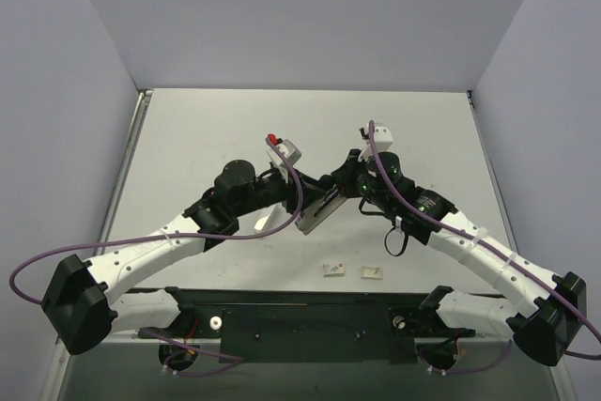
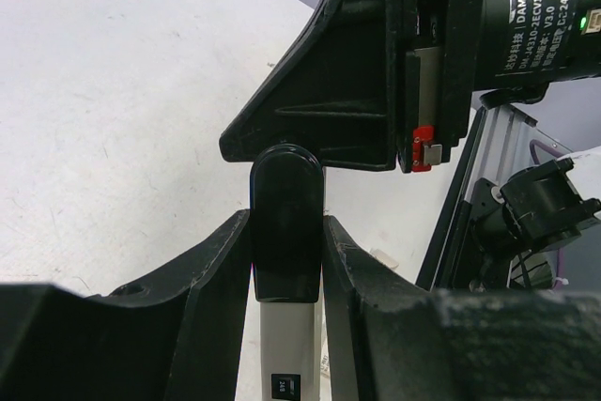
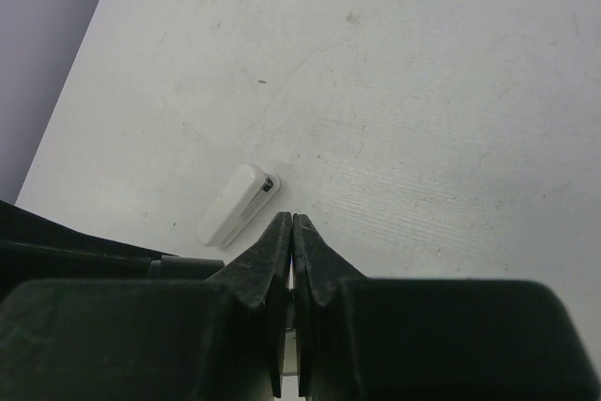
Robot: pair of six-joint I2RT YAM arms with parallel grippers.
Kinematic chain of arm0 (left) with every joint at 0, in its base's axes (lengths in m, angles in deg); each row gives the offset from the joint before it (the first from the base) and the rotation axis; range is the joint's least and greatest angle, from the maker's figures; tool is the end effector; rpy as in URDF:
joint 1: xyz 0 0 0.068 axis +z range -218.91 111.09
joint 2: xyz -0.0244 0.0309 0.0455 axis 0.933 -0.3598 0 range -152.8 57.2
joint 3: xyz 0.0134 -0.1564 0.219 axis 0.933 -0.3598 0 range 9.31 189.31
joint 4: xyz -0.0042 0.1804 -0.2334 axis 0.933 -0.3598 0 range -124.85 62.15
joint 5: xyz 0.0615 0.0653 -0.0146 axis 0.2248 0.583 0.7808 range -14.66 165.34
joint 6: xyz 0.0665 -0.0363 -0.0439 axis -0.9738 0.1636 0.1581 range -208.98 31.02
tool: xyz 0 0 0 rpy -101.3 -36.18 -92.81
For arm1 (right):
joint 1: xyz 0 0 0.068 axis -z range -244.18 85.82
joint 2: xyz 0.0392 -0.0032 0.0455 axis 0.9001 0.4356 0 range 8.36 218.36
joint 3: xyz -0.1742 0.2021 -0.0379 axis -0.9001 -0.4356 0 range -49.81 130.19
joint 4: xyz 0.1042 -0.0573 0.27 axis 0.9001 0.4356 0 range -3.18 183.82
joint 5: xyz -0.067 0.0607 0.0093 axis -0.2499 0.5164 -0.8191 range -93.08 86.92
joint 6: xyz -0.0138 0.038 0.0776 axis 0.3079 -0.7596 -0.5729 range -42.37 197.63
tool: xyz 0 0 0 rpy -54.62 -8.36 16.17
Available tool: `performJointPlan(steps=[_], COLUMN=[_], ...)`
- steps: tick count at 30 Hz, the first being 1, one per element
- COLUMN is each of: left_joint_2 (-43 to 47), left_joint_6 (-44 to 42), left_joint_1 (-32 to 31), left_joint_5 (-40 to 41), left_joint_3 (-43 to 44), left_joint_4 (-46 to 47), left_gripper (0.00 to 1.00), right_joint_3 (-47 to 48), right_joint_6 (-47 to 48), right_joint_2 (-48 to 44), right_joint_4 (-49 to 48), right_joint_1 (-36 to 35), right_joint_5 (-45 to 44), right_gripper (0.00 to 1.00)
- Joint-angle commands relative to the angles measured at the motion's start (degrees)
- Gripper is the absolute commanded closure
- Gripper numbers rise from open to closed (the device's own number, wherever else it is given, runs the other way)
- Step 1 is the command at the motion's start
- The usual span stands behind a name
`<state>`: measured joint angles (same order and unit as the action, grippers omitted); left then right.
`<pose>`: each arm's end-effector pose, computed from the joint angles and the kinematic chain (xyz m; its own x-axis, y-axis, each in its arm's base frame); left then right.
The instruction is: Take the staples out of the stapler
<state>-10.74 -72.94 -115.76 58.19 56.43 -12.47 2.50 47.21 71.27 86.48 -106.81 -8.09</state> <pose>0.2250 -0.2733 0.2972 -0.3103 -0.0549 -0.9491 0.8450 0.4415 -0.3018 0.2524 0.2233 0.3259 -0.4226 0.2965 -0.8564 -0.4611 0.7432 0.4848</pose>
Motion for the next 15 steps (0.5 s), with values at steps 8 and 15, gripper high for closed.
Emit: performJointPlan(steps=[8, 15], left_joint_2=[0.6, -0.7], left_joint_6=[1.5, 3.1], left_joint_1=[-0.3, -0.3], left_joint_5=[4.2, 6.0], left_joint_3=[3.2, 3.2], left_joint_4=[11.1, 15.0], left_gripper=[1.00, 1.00], right_joint_3=[-4.0, -8.3], right_joint_6=[0.6, 0.9], right_joint_2=[0.0, 0.6], right_joint_4=[-1.2, -3.5], right_joint_1=[0.4, 0.4], right_joint_5=[-2.3, -2.5], right_gripper=[1.00, 1.00])
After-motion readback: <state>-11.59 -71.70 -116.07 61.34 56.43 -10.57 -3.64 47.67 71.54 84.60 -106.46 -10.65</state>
